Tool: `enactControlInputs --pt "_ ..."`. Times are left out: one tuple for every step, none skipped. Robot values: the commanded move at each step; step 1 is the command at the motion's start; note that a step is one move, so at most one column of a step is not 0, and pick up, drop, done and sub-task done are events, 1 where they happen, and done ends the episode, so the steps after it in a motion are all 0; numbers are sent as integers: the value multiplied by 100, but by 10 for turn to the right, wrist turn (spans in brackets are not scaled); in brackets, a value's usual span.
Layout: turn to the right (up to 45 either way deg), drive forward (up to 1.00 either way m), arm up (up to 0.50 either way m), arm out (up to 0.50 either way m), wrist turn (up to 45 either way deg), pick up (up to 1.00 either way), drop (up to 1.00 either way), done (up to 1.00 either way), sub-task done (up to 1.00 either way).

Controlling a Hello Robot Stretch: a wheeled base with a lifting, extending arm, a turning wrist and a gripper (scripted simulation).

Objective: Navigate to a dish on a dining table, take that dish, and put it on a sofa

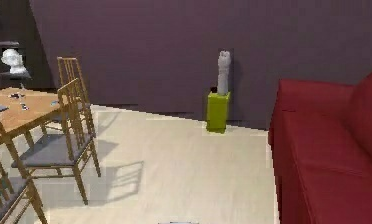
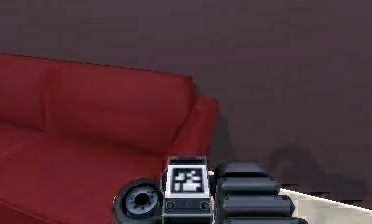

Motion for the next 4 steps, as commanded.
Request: enactControlInputs --pt "150 0 0 0 0 0 0 0 0" --pt "0 100 0 0 0 0 0 0 0" --pt "90 0 0 0 0 0 0 0 0" --pt "0 30 0 0 0 0 0 0 0"
